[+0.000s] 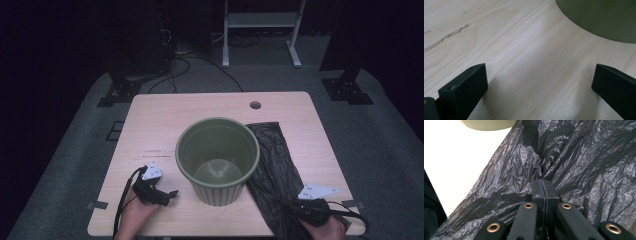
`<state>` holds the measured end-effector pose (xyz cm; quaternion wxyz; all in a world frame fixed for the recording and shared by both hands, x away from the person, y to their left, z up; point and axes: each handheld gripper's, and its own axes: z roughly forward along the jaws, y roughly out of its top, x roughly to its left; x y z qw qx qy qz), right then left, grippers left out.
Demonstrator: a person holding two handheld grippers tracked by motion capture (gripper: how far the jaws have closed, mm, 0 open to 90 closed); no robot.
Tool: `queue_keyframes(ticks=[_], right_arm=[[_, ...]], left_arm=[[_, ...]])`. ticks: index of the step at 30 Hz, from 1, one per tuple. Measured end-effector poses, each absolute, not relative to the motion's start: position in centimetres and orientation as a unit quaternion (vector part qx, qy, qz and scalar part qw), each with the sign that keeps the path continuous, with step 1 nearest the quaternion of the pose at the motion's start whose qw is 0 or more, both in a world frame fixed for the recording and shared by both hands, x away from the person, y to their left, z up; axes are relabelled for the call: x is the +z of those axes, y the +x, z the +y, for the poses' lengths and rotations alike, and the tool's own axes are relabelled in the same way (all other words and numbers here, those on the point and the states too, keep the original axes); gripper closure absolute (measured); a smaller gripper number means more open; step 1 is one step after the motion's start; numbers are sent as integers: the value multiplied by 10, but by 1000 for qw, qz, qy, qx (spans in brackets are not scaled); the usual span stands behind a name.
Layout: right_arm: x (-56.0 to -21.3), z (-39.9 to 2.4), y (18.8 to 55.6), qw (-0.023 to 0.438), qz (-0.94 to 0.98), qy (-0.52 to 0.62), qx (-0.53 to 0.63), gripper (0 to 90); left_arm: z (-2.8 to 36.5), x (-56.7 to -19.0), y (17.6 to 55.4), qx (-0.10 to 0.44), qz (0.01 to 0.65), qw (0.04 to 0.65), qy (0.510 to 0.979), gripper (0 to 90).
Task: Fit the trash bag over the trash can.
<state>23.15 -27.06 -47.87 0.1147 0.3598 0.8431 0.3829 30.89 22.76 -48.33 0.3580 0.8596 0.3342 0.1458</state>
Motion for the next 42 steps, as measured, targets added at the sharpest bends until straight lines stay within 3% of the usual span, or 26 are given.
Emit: queue_keyframes(ticks=[4,7,20,30,42], right_arm=[[-475,-268,232,140,840,367,373,673],[-469,-264,231,167,842,363,362,584],[-435,-264,260,179,823,379,383,187],[-425,-267,305,170,815,398,386,107],[-462,-284,358,147,815,442,345,95]], left_arm=[[228,-483,309,146,334,358,859,0],[228,-483,309,146,334,358,860,0],[228,-483,309,146,334,358,860,0],[228,-483,309,146,334,358,860,0],[228,-483,309,146,334,358,860,0]])
